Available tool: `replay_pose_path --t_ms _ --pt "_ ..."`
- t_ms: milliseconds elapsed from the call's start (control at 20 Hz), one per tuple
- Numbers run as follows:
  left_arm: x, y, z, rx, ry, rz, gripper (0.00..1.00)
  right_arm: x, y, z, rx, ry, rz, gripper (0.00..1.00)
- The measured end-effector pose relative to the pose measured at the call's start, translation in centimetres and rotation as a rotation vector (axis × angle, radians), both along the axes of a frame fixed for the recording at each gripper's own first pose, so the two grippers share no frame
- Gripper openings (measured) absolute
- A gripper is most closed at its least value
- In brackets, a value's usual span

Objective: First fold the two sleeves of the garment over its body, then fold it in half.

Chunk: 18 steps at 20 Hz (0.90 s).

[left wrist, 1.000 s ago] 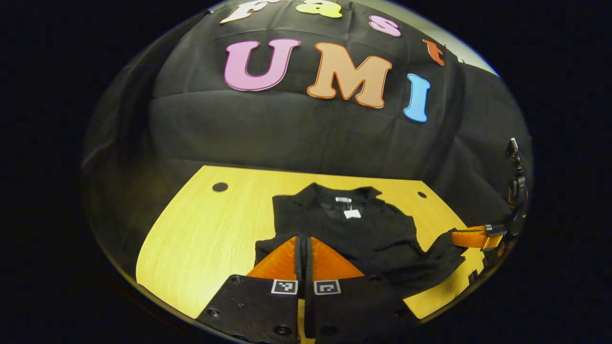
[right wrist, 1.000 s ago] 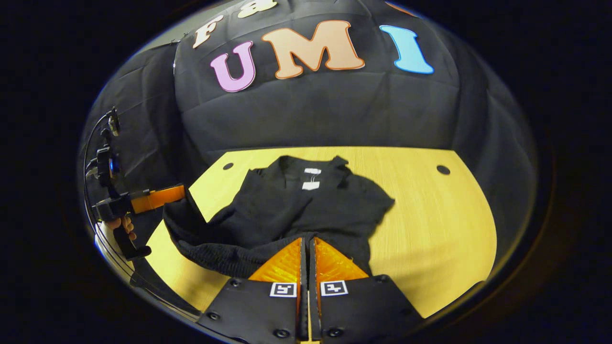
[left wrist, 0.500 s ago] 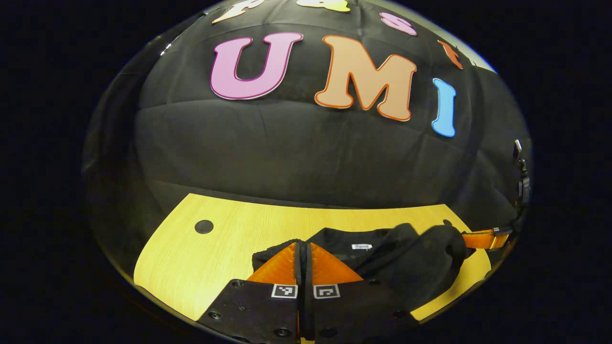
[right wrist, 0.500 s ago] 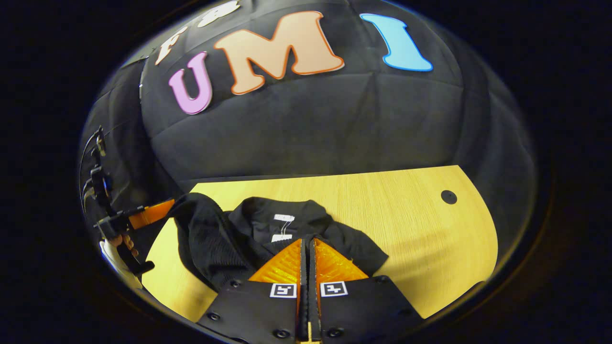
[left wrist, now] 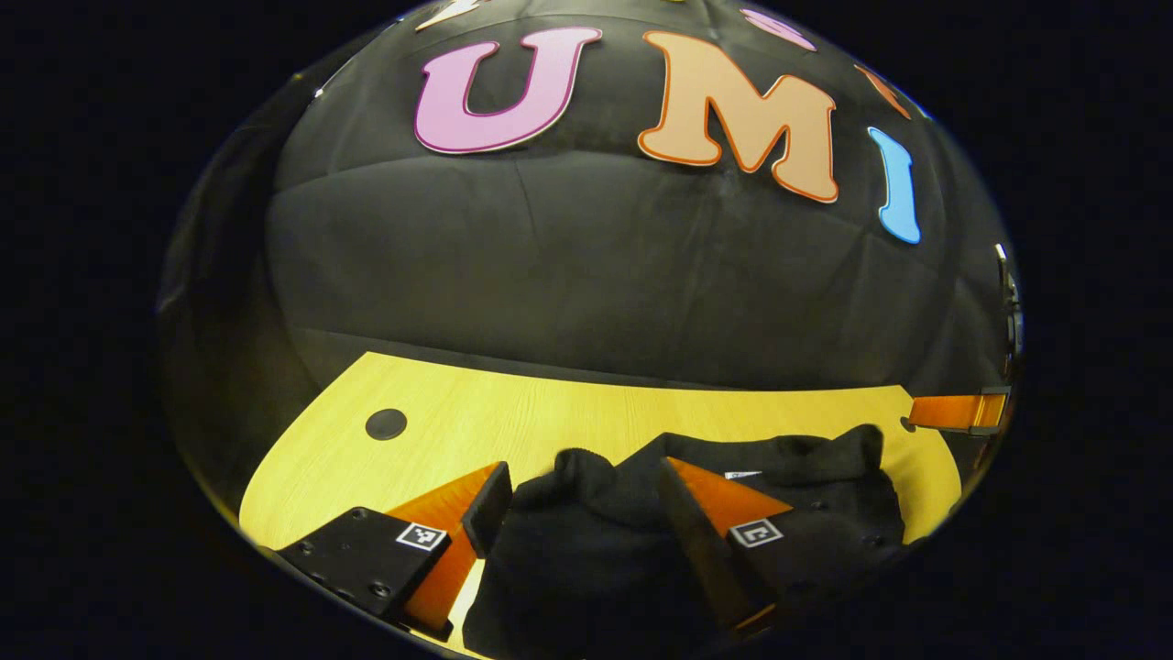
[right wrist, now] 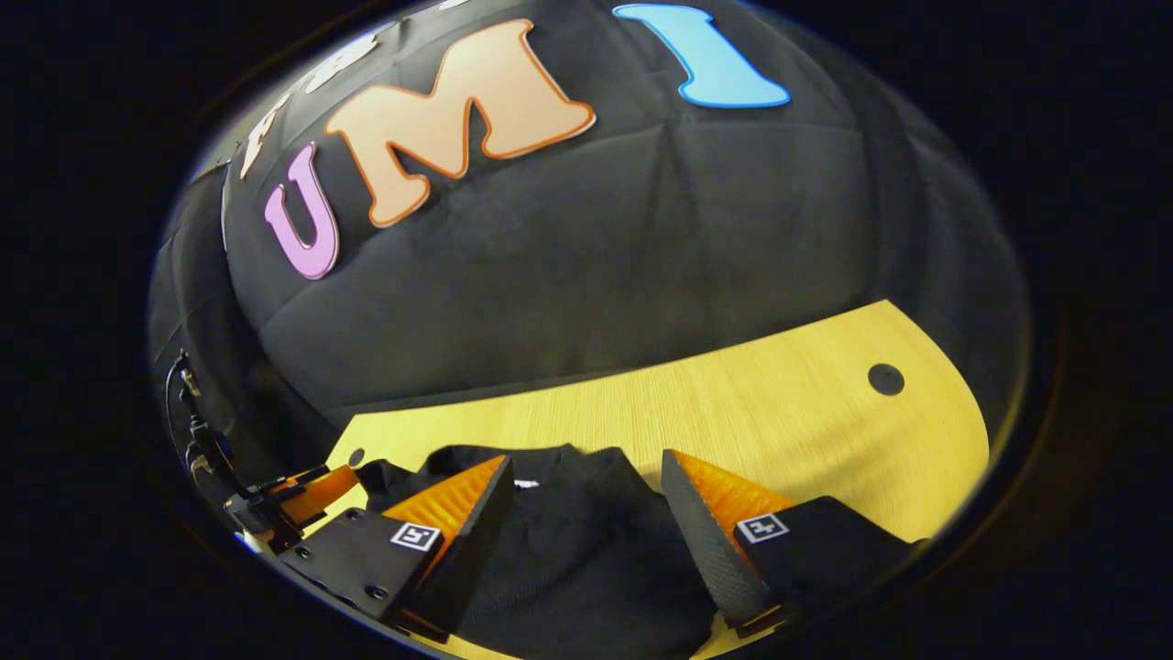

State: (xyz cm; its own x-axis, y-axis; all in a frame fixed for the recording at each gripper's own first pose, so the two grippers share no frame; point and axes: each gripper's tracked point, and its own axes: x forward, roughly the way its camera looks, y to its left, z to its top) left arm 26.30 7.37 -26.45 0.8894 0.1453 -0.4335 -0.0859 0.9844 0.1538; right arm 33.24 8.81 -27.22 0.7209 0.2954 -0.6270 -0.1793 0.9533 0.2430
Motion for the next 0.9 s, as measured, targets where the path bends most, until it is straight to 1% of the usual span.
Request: replay_pose_path --t_ms 50,100,150,300,450,600,650,700,750,800,850,900 --pt "0.0 -0.2 0.8 -0.020 -0.025 0.006 0.94 -0.6 -0.1 1.0 0.012 -0.016 0.010 0.99" --pt "-0.3 -0.4 1.8 -0.038 -0.049 0.012 0.94 -1.0 0.0 2.1 0.017 -0.042 0.024 0.94" --pt "-0.8 -0.5 2.9 -0.056 -0.074 0.017 0.94 -1.2 0.1 3.1 0.013 -0.072 0.038 0.98" --pt "-2.2 -1.9 6.3 -0.126 -0.161 0.012 0.94 -3.3 0.7 6.4 0.023 -0.175 0.085 0.98" --pt "-3.9 -4.5 10.4 -0.201 -0.252 -0.021 0.94 -6.4 2.2 10.0 0.065 -0.276 0.129 0.98" --pt "-6.2 -8.0 13.8 -0.223 -0.318 -0.118 0.94 -10.7 4.1 13.7 0.110 -0.366 0.178 0.98" --pt "-7.0 -9.2 14.7 -0.229 -0.336 -0.156 0.92 -12.3 4.3 15.1 0.121 -0.408 0.190 0.98" --pt "-7.9 -10.7 15.3 -0.239 -0.350 -0.198 0.94 -13.9 4.4 16.6 0.133 -0.464 0.195 0.94" --pt "-9.0 -12.3 16.0 -0.254 -0.361 -0.245 0.92 -15.6 4.1 17.9 0.135 -0.516 0.190 0.94" --pt "-9.9 -14.0 16.4 -0.267 -0.369 -0.291 0.93 -17.0 3.7 18.7 0.126 -0.556 0.177 0.94" --pt "-10.8 -15.4 16.6 -0.277 -0.380 -0.334 0.93 -18.4 3.2 19.2 0.106 -0.586 0.168 0.98" --pt "-11.7 -16.7 16.8 -0.283 -0.395 -0.367 0.93 -19.9 2.4 19.5 0.077 -0.618 0.155 0.98"
